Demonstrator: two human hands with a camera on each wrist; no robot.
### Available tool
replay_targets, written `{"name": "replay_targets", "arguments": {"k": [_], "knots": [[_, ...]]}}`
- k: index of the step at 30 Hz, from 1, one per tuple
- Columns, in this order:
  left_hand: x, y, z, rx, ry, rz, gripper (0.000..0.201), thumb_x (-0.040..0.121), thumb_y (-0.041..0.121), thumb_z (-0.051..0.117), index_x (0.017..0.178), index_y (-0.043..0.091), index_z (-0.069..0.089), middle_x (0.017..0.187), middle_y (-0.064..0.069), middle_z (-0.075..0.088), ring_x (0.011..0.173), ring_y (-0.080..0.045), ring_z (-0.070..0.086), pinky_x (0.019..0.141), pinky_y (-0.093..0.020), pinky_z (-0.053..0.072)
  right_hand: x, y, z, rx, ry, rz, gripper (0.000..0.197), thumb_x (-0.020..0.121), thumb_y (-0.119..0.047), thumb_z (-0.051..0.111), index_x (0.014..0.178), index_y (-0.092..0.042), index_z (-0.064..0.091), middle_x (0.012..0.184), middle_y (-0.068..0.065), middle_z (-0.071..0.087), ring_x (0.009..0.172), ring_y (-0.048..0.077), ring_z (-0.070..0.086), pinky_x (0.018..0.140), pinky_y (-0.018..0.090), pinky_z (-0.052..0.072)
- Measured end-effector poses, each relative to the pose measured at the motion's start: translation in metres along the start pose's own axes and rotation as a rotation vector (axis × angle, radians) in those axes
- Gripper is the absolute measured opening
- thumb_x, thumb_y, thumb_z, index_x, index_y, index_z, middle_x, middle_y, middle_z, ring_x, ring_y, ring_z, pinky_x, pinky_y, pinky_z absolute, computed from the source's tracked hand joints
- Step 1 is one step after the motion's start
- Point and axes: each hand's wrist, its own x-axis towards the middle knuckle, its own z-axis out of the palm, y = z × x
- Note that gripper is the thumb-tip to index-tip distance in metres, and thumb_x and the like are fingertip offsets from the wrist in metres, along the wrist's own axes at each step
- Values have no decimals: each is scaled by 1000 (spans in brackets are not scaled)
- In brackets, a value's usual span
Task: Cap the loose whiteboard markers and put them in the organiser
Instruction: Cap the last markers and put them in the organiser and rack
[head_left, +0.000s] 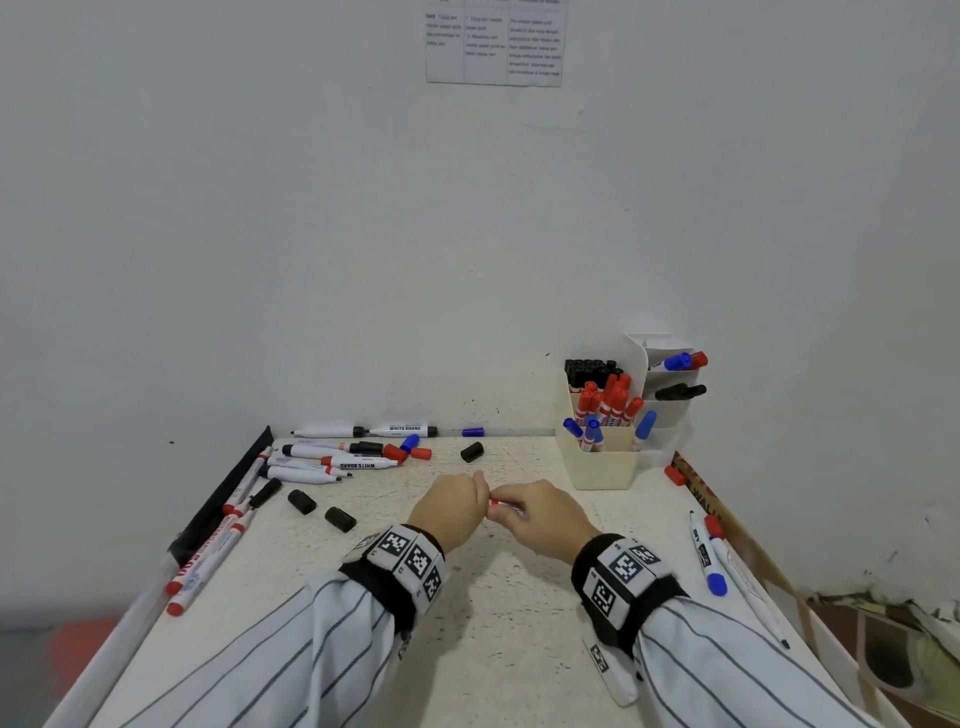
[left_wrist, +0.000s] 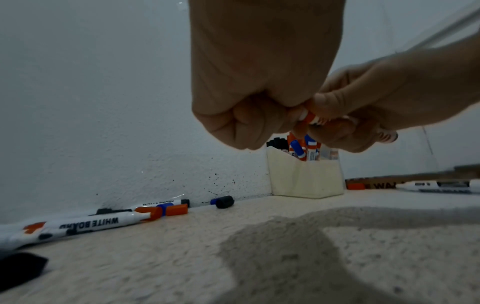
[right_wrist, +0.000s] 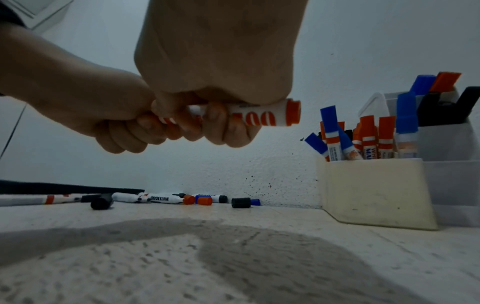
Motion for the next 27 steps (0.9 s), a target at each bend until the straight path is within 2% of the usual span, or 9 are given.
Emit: {"name": "replay_targets", "arguments": {"k": [5, 8, 10, 11, 13, 16, 18, 21, 27], "knots": [[-5, -8, 6, -40, -16, -29, 56, 98, 2, 33, 145, -10, 5, 126, -23, 48, 113, -34, 50, 91, -38, 43, 7, 2, 10, 135, -100, 17, 24, 93, -34, 50, 91, -18, 69, 88, 4, 69, 84, 22, 61, 76, 36, 48], [-6, -10, 1, -127, -74, -104, 40, 100, 11, 32, 136, -3, 30, 120, -20, 54, 108, -32, 53, 85, -36, 43, 11, 0, 15, 110, -138, 32, 25, 94, -36, 47, 94, -20, 67, 94, 2, 69, 89, 19, 62, 82, 38, 49], [-4, -15, -1, -193, -56, -43, 34, 102, 23, 26, 116, 2, 49, 109, -17, 59, 102, -30, 56, 83, -35, 41, 16, -3, 16, 68, -162, 39, 27, 95, -39, 44, 97, -21, 64, 91, 2, 66, 87, 21, 61, 80, 37, 48], [-6, -16, -6, -228, -80, -35, 40, 103, 31, 22, 109, 4, 52, 106, -15, 60, 102, -29, 56, 84, -34, 40, 18, -6, 16, 54, -179, 44, 27, 96, -39, 42, 101, -21, 62, 89, 1, 64, 86, 21, 60, 78, 36, 47], [-8, -22, -12, -400, -83, -103, 50, 102, 40, 15, 119, 8, 48, 112, -15, 58, 104, -29, 56, 88, -35, 41, 25, -13, 13, 51, -192, 50, 26, 98, -38, 39, 111, -24, 57, 86, 2, 61, 81, 19, 58, 77, 34, 46], [-5, -47, -22, -421, -4, -222, 48, 102, 38, 18, 126, 7, 47, 120, -13, 57, 102, -25, 57, 91, -36, 44, 37, -19, 4, 87, -99, 70, 24, 100, -35, 36, 114, -25, 52, 81, 2, 59, 73, 15, 54, 72, 31, 43], [-3, -73, -29, -264, 44, -350, 33, 99, 24, 32, 118, 4, 51, 123, -15, 57, 107, -26, 54, 94, -35, 42, 47, -18, -2, 149, -22, 108, 21, 100, -32, 35, 109, -20, 50, 87, 4, 63, 72, 14, 54, 71, 30, 42], [-14, -107, -39, 32, 61, -605, 35, 94, 21, 44, 128, 11, 44, 133, -11, 46, 124, -26, 42, 101, -39, 37, 63, -15, -10, 208, 102, 154, 18, 99, -29, 39, 108, -16, 47, 99, 9, 61, 79, 18, 53, 72, 33, 42], [-33, -159, -36, 264, 134, -876, 39, 98, 18, 31, 136, 11, 36, 136, -12, 37, 125, -30, 39, 103, -42, 35, 84, -10, -46, 283, 477, 132, 28, 95, -15, 48, 119, -2, 42, 101, 7, 51, 90, 25, 54, 76, 34, 44]]}}
